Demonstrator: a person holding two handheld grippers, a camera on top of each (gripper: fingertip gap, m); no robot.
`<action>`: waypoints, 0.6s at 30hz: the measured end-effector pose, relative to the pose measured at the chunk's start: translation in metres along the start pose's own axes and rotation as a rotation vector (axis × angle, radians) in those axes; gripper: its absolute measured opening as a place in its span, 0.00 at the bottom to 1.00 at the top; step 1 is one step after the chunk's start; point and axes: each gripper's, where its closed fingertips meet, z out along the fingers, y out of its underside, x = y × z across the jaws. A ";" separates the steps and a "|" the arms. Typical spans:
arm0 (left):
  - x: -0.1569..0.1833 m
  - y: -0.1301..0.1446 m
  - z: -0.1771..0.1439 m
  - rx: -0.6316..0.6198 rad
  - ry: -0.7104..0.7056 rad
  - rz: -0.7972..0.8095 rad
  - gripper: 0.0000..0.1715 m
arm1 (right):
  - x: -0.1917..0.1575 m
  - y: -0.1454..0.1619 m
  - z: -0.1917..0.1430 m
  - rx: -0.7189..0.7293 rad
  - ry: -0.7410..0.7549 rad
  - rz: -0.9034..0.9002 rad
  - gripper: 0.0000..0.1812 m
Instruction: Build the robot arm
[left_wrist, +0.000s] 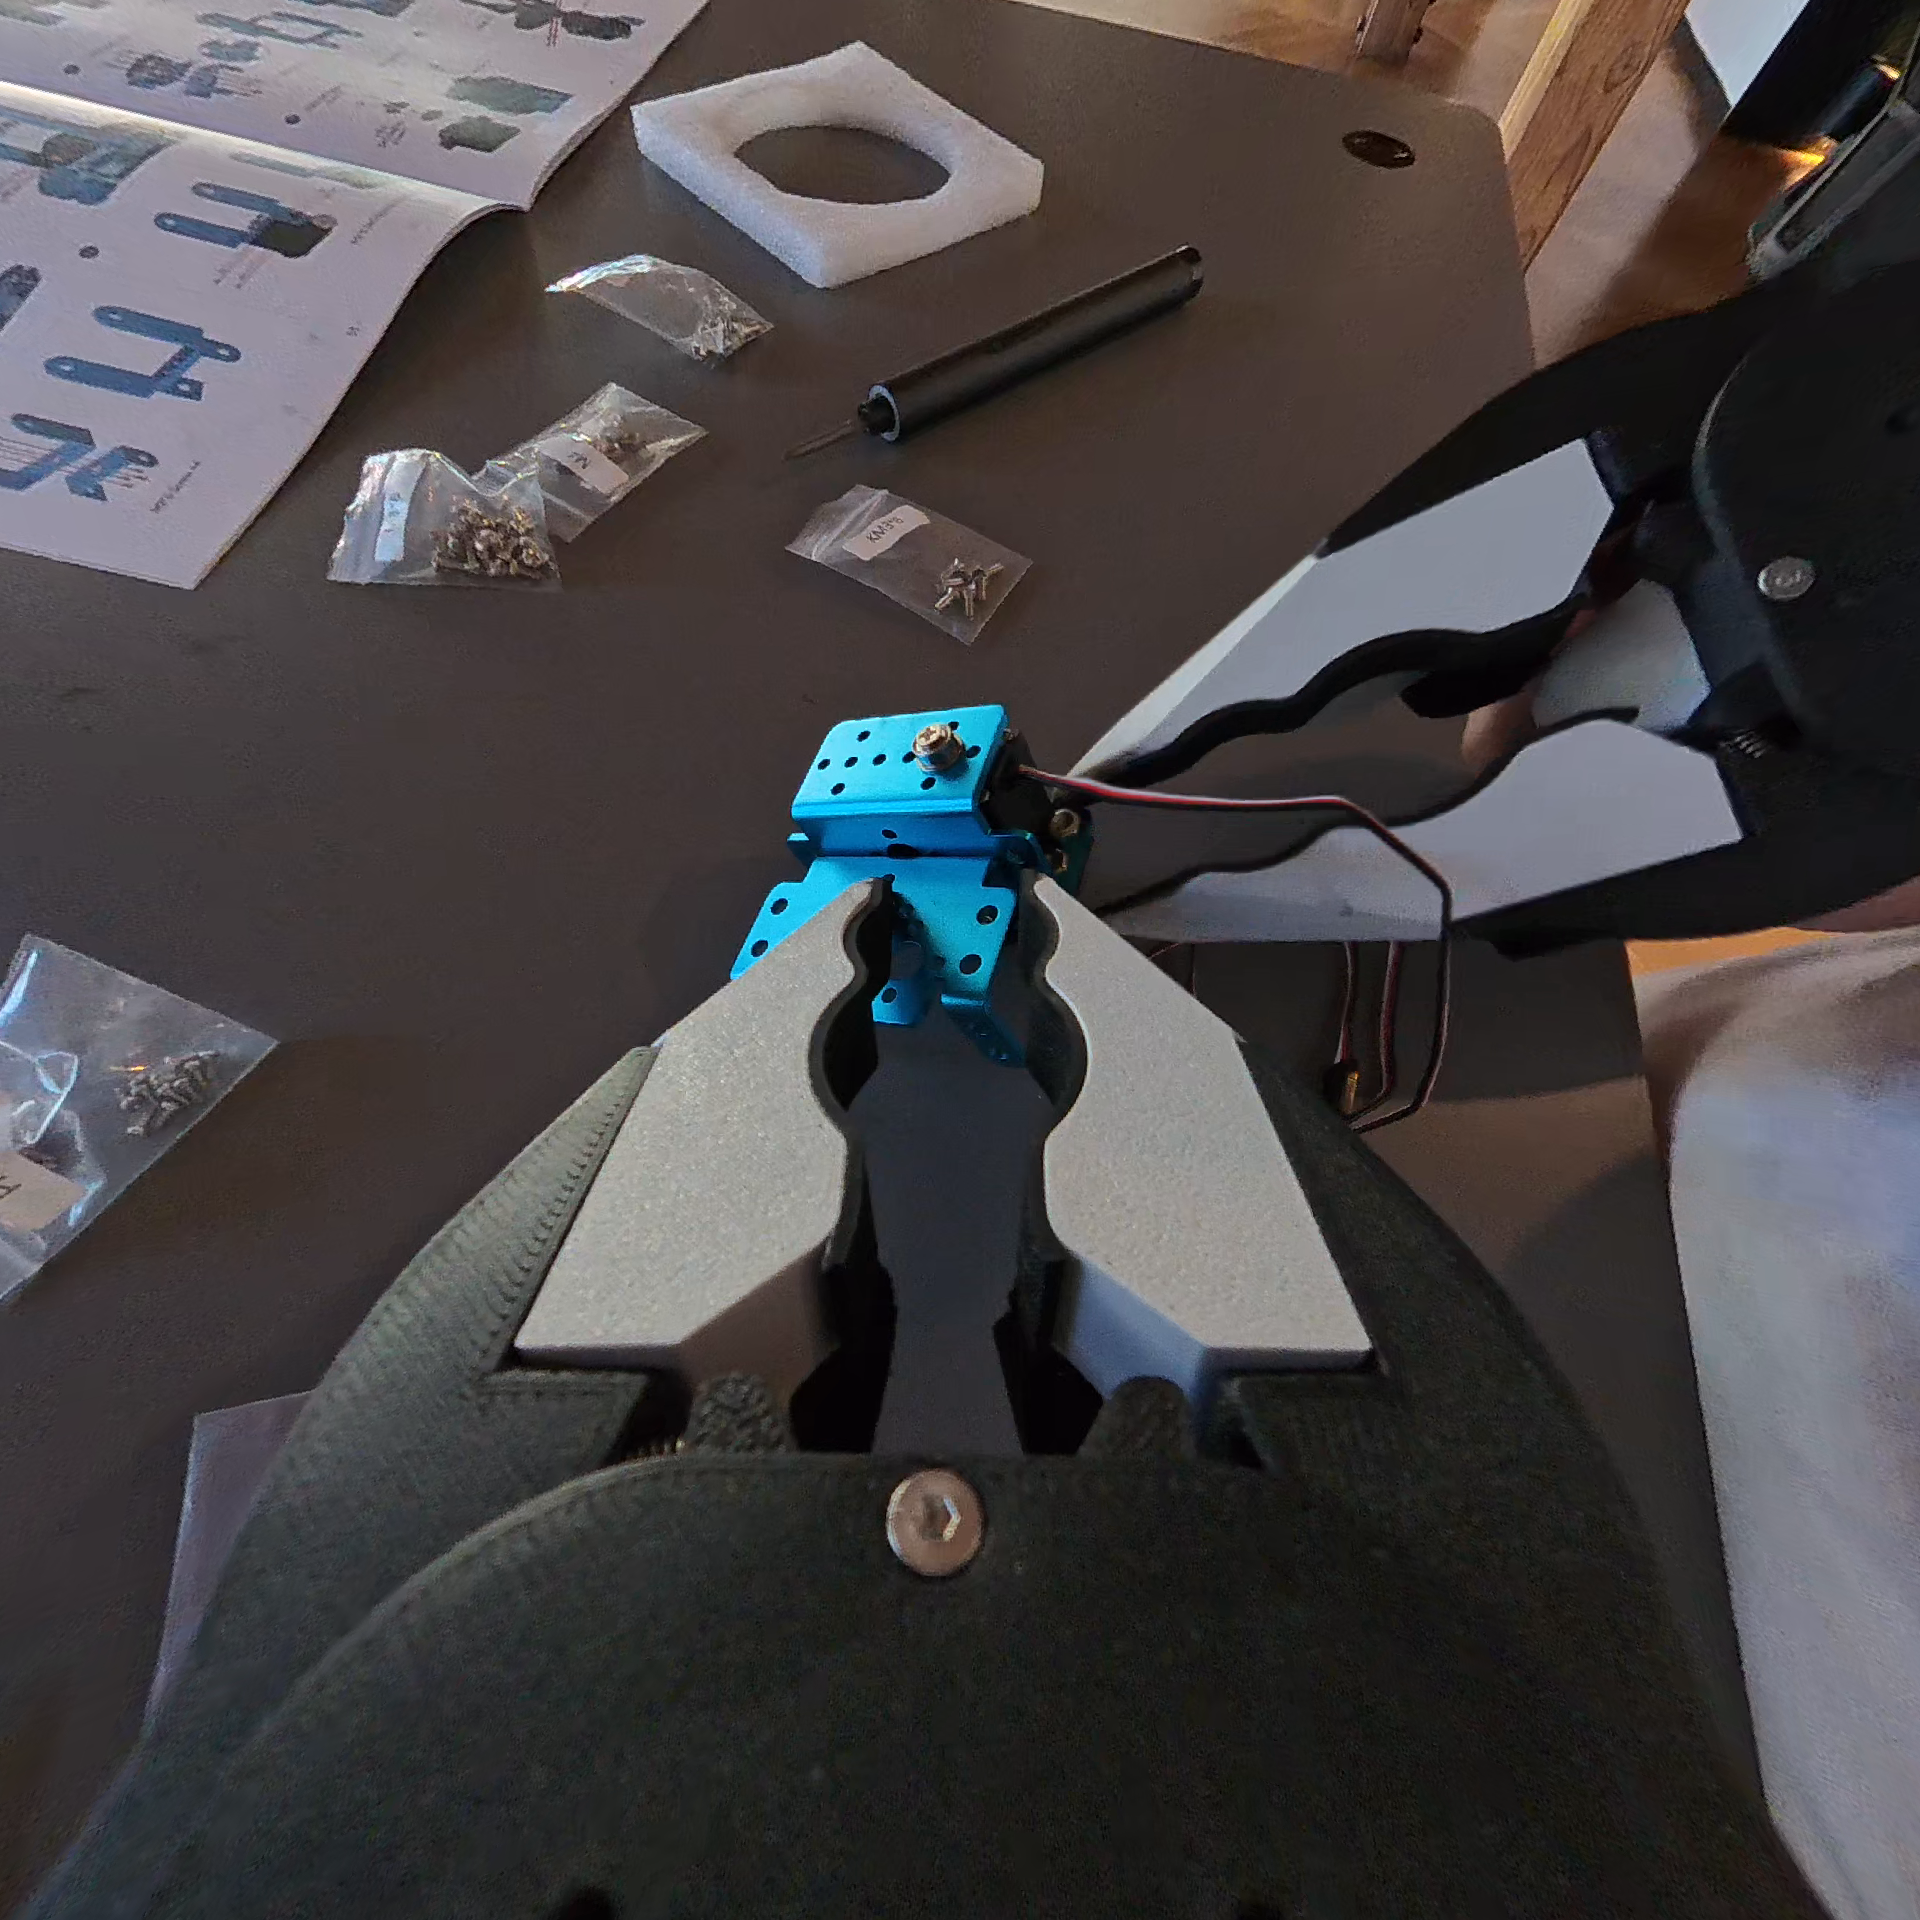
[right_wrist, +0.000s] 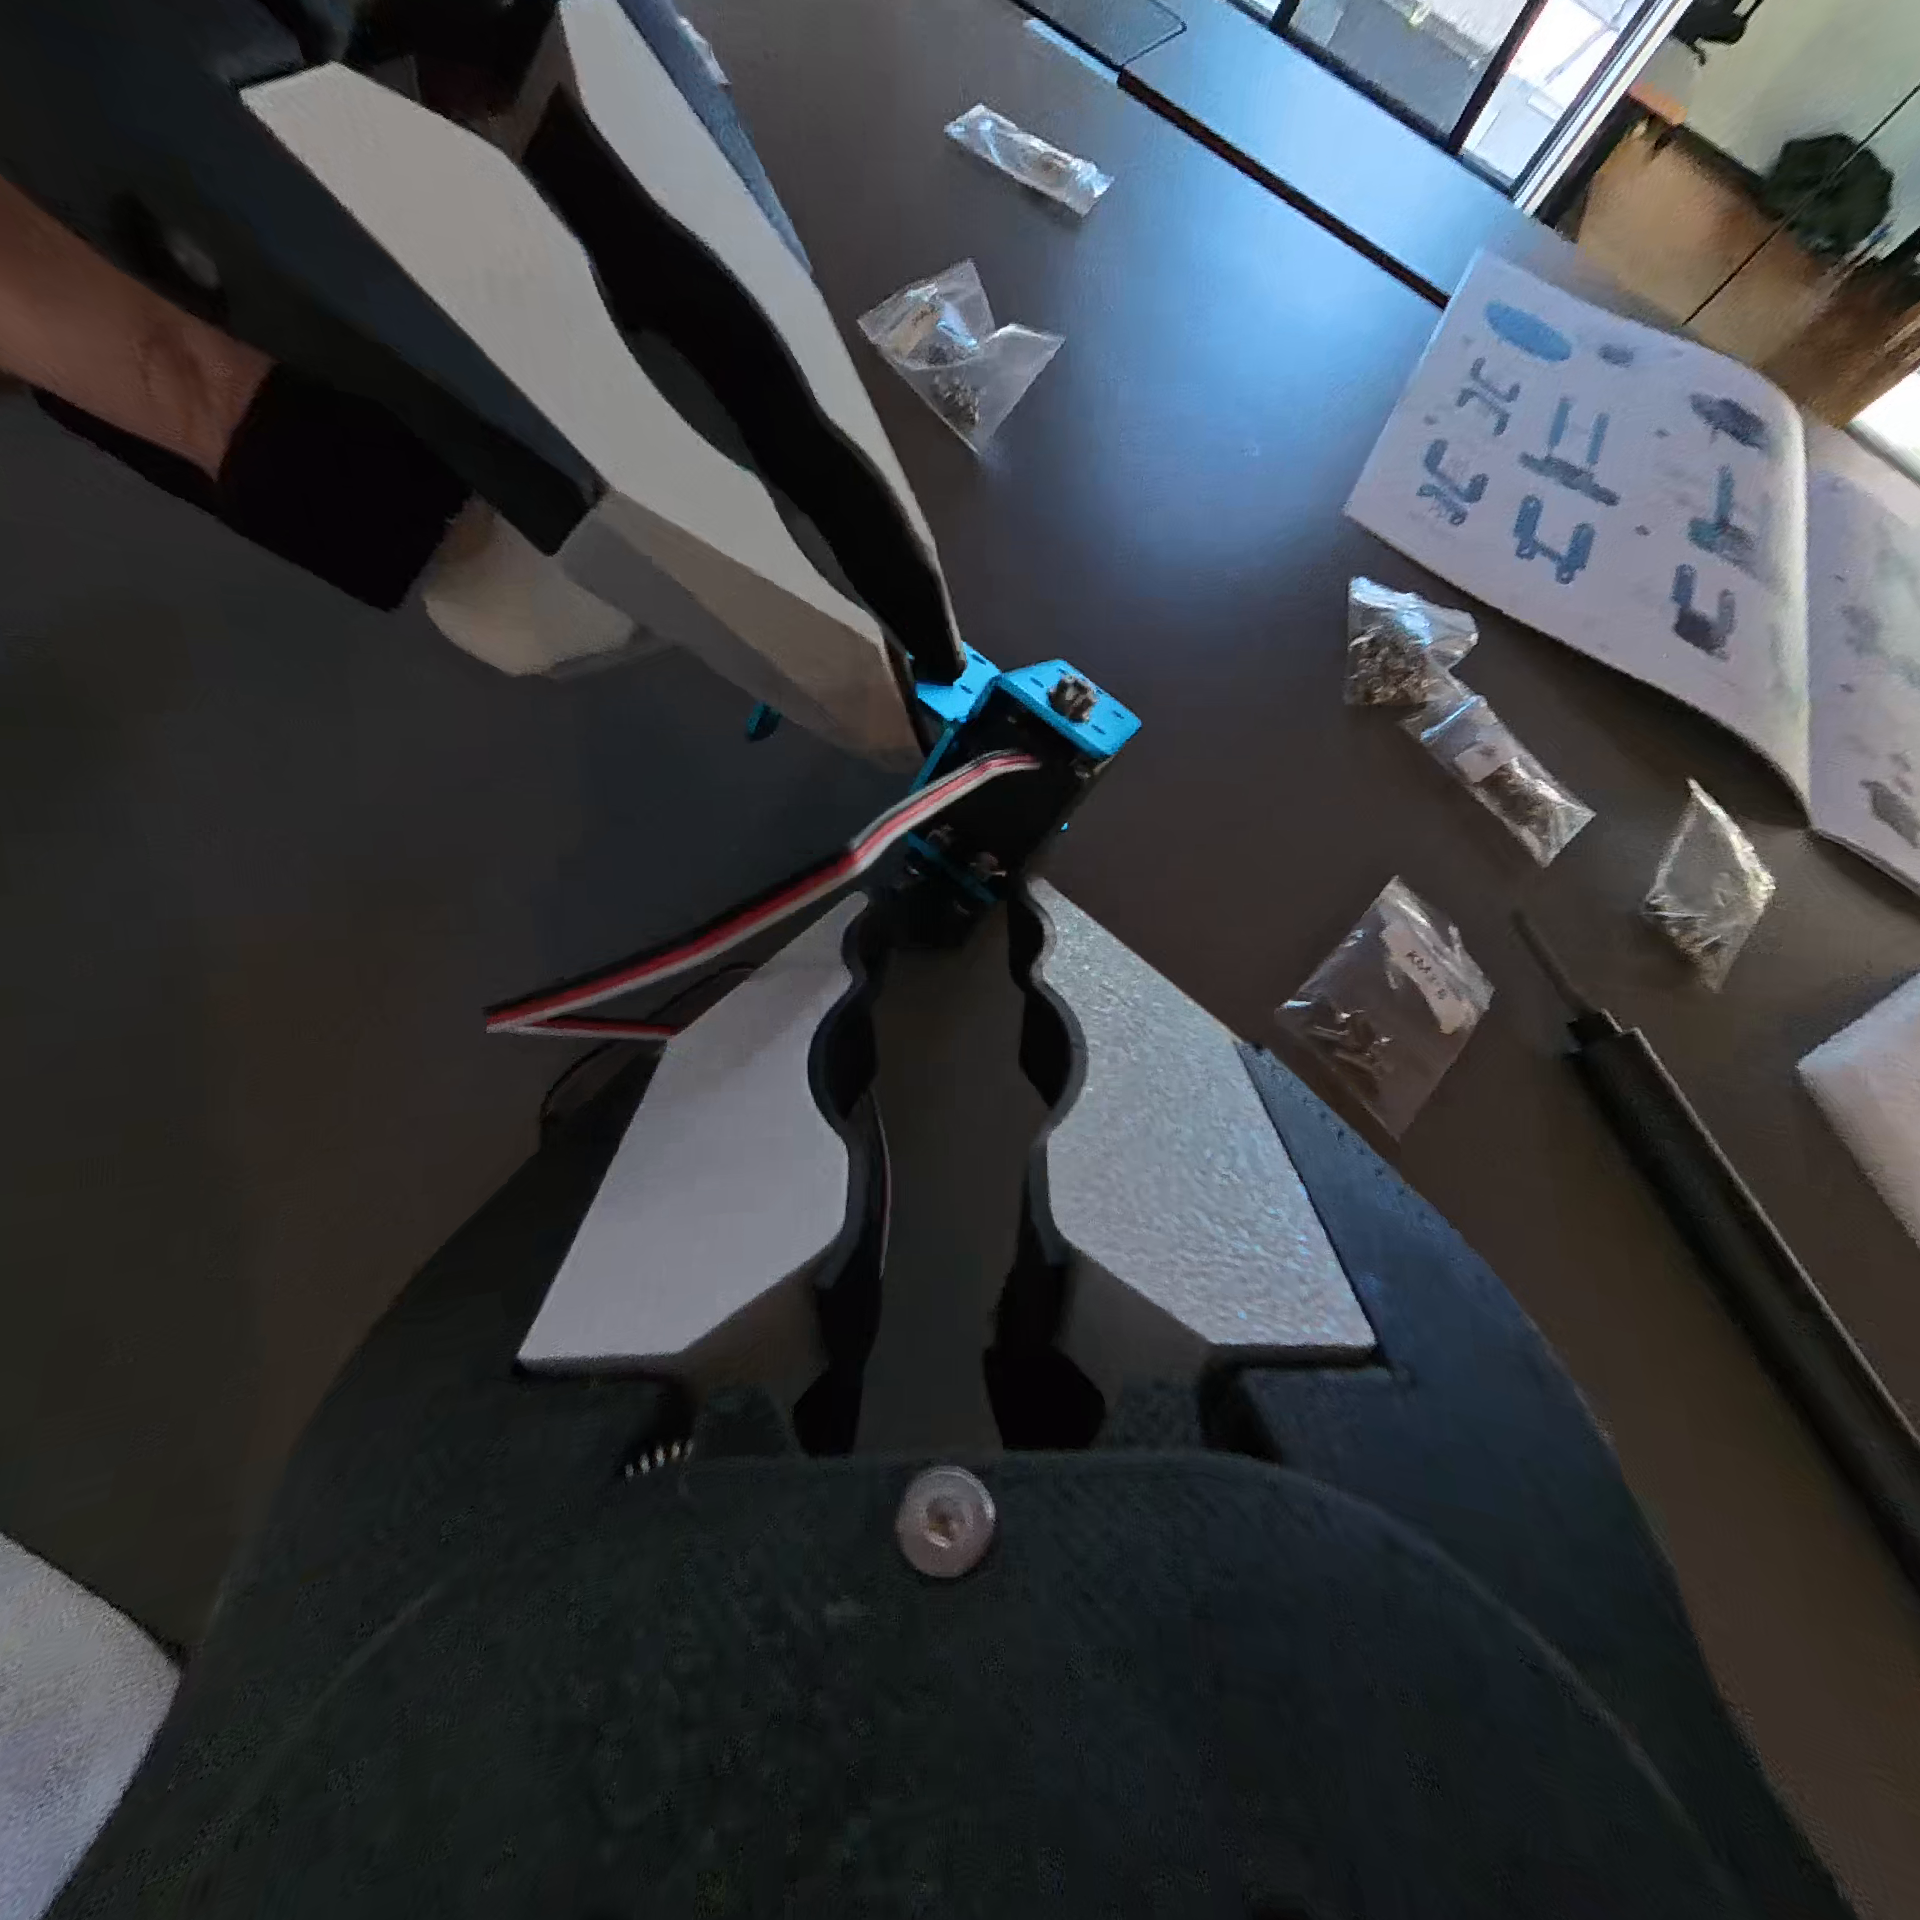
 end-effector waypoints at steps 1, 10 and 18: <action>0.000 0.000 0.000 -0.001 -0.001 0.002 0.14 | -0.001 0.000 0.000 -0.001 0.011 -0.018 0.13; 0.001 0.000 0.000 -0.001 -0.002 0.009 0.14 | 0.002 -0.003 -0.003 0.002 0.034 -0.040 0.13; 0.000 0.000 0.000 0.000 -0.003 0.007 0.14 | -0.008 -0.008 -0.008 0.010 0.022 -0.102 0.12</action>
